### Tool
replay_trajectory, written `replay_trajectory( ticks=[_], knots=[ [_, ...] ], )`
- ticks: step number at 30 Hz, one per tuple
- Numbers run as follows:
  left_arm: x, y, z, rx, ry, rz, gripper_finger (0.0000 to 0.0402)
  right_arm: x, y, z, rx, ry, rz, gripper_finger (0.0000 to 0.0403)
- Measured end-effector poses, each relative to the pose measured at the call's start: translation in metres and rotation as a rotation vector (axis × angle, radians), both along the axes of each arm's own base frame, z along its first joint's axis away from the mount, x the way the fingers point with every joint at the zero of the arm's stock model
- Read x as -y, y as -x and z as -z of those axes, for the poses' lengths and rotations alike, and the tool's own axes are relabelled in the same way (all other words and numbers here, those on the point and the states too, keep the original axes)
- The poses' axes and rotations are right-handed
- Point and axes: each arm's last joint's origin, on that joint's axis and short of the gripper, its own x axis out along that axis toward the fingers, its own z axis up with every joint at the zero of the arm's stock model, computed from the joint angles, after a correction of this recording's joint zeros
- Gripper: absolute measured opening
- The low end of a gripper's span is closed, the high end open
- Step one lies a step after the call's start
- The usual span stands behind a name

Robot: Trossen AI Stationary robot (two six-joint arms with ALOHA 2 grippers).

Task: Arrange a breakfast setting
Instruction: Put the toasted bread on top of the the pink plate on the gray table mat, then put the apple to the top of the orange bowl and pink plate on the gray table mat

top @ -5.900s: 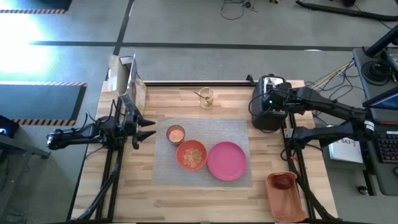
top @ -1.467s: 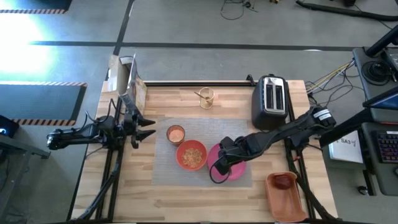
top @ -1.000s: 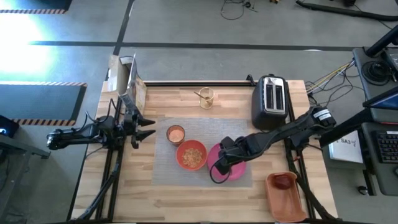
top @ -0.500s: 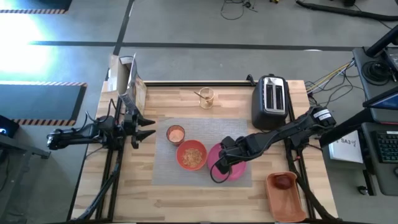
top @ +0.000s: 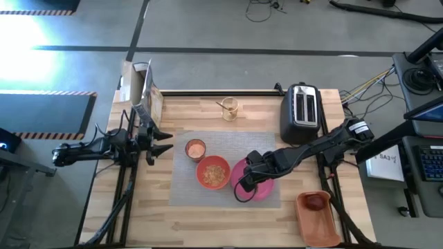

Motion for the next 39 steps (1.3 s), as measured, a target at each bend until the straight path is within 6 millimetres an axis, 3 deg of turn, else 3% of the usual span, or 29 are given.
replay_trajectory(
  ticks=[11,17,25,30,35,39],
  knots=[
    [0.0,0.0,0.001,-0.01,0.001,0.001,0.0212,0.0,0.0,0.0,-0.006,-0.007,0.003,0.0144],
    [0.0,0.0,0.002,-0.016,0.001,0.001,0.0212,0.003,0.004,-0.008,-0.058,0.007,0.044,0.0176],
    [0.0,0.0,0.001,-0.014,0.001,0.001,0.0212,0.008,0.017,-0.014,-0.208,0.033,0.142,0.0187],
    [0.0,0.0,0.001,-0.009,0.0,-0.002,0.0212,0.006,0.018,-0.028,-0.237,-0.025,0.185,0.0187],
    [0.0,0.0,0.001,-0.01,-0.024,-0.001,0.0212,-0.012,0.019,-0.048,-0.21,-0.092,0.223,0.0187],
    [0.0,0.0,0.001,-0.011,-0.03,-0.001,0.0212,-0.036,0.036,-0.058,-0.267,-0.094,0.301,0.0187]
  ],
)
